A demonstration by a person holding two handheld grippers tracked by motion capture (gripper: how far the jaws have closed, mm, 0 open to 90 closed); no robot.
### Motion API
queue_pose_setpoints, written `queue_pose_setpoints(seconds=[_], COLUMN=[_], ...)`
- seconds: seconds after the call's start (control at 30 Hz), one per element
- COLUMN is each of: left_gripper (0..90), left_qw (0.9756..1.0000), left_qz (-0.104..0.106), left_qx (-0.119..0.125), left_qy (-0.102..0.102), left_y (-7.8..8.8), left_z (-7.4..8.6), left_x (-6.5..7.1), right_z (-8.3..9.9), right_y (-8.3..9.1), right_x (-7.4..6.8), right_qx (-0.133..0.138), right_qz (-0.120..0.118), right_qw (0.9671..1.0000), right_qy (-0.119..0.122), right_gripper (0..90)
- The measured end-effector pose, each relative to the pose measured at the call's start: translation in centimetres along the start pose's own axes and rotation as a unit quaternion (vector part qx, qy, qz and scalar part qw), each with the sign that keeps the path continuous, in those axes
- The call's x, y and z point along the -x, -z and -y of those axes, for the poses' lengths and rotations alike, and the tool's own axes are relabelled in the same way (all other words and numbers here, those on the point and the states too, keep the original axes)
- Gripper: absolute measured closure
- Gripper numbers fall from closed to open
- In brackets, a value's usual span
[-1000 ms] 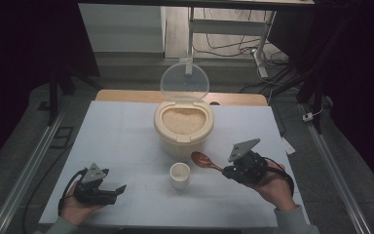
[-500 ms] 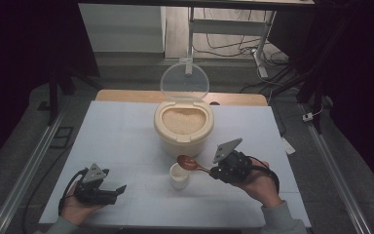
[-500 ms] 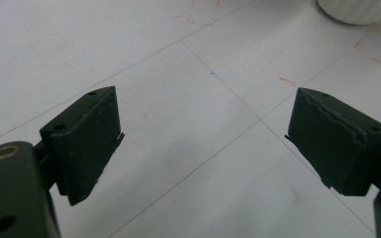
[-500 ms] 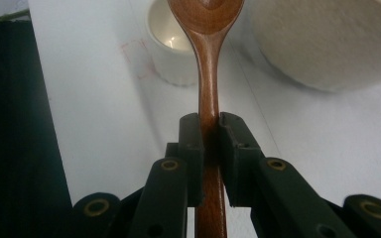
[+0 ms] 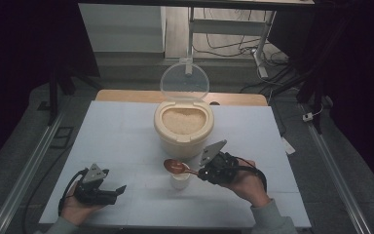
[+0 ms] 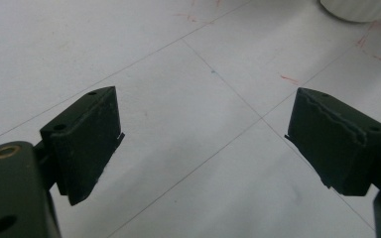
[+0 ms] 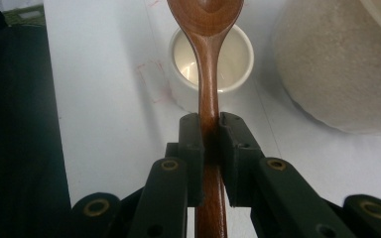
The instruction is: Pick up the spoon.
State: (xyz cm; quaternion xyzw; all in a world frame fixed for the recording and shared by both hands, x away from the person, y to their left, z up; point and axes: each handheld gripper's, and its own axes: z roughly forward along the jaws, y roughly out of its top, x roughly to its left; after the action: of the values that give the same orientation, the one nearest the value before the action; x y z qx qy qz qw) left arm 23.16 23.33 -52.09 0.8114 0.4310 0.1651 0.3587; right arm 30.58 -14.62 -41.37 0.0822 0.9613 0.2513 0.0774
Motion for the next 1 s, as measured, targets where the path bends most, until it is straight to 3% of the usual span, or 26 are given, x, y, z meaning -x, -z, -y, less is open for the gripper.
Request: queue_pose_setpoints(seconds=[0.57,0.63,0.8,1.0], left_gripper=[13.5,13.5,13.8,14.1], left_qw=[1.0000,0.9999,0.9989,0.9953], left_qz=[0.002,0.001,0.028,0.053], left_qx=[0.006,0.010,0.024,0.032], left_qy=[-0.004,-0.011,-0.030,-0.075], left_y=[0.3,0.5,1.3,2.0], left_z=[-0.4,-1.0,-3.1,-5.7], left_x=[0.2,0.5,1.4,3.4], right_z=[-0.6,-0.6,-0.6,-0.8], right_y=[-0.8,-0.9,-1.0,-0.9], right_x=[-0.4,-0.4,-0.4,-0.5], right_qx=[-0.003,-0.004,-0.006,-0.005], right_qz=[0.000,0.000,0.003,0.005], right_qw=[0.9999,0.9999,0.9999,0.9998], right_qy=[0.015,0.015,0.015,0.020], right_gripper=[80.4,80.4,80.4,80.4])
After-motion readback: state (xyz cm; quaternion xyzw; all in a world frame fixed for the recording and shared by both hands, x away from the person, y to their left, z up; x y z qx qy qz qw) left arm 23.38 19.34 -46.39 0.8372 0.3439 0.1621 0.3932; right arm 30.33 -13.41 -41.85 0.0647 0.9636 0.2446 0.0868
